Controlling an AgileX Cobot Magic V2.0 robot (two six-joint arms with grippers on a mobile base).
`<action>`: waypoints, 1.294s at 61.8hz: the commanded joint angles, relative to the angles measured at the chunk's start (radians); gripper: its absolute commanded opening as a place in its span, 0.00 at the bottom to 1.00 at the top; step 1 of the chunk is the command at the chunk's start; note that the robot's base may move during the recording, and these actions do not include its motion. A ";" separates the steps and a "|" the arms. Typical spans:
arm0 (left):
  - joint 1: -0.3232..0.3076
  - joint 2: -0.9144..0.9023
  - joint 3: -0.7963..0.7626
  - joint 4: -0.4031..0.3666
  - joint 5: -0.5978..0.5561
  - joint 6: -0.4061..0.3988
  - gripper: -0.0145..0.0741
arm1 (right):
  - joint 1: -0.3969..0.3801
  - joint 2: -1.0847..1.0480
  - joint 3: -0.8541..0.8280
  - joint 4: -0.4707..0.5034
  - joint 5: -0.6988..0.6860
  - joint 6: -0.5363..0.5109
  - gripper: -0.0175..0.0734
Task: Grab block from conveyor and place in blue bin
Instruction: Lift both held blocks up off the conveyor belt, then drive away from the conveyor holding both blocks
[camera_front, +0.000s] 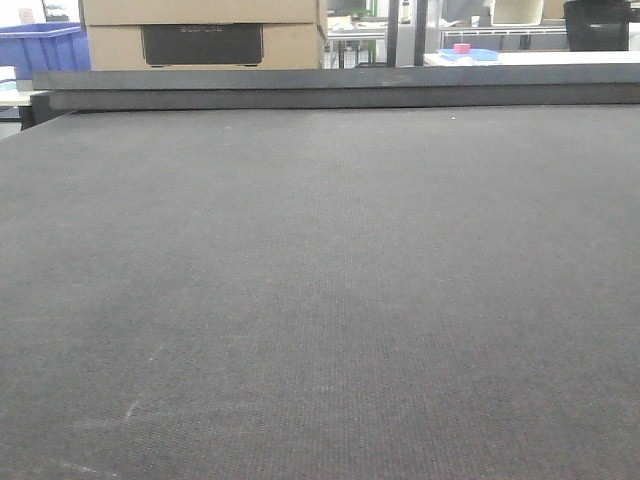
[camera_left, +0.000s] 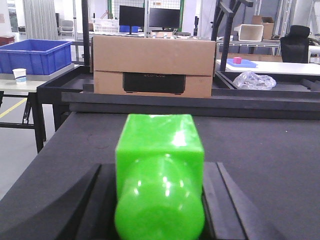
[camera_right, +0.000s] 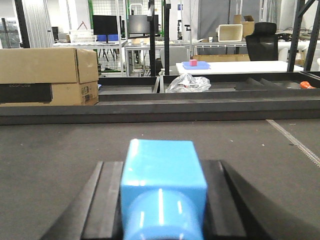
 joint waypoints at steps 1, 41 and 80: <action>0.004 -0.007 -0.002 0.002 -0.012 -0.009 0.04 | 0.002 -0.005 0.002 0.000 -0.024 -0.010 0.01; 0.004 -0.007 -0.002 0.002 -0.012 -0.009 0.04 | 0.122 -0.005 0.002 0.019 -0.069 -0.010 0.01; 0.004 -0.007 -0.002 0.002 -0.012 -0.009 0.04 | 0.122 -0.005 0.002 0.019 -0.069 -0.010 0.01</action>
